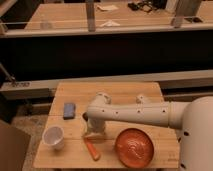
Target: Place the pepper in the ceramic cup
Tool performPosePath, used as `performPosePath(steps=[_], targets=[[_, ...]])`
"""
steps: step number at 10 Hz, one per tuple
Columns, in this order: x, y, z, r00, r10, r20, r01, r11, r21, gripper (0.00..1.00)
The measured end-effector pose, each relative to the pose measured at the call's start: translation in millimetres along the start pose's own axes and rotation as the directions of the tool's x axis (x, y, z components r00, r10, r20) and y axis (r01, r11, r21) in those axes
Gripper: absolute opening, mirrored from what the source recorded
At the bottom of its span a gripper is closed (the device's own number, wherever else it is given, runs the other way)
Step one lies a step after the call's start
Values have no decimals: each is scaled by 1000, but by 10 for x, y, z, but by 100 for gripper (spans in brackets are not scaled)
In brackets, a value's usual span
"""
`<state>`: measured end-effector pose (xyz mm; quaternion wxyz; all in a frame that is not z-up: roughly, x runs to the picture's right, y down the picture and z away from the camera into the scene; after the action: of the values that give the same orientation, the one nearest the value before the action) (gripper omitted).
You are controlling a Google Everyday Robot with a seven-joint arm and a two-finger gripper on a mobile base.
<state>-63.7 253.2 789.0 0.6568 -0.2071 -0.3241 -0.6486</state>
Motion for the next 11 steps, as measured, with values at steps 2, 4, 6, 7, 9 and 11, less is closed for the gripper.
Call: performPosePath(steps=[2,4,6,7,9,11], targets=[[12,-7,12,1000,-7,1,7,1000,2,80],[15,-12,15,1000,-15,2,15,1000,3,80],[15,-14,15,1000,-25,3,25,1000,2,80],[13,-19,5,1000,-31,2,31,1000,2,80],[17,-19,7,999,-37,4,37,999,4,80],[21,-20,2,999,-45,7,45,999,6,80]])
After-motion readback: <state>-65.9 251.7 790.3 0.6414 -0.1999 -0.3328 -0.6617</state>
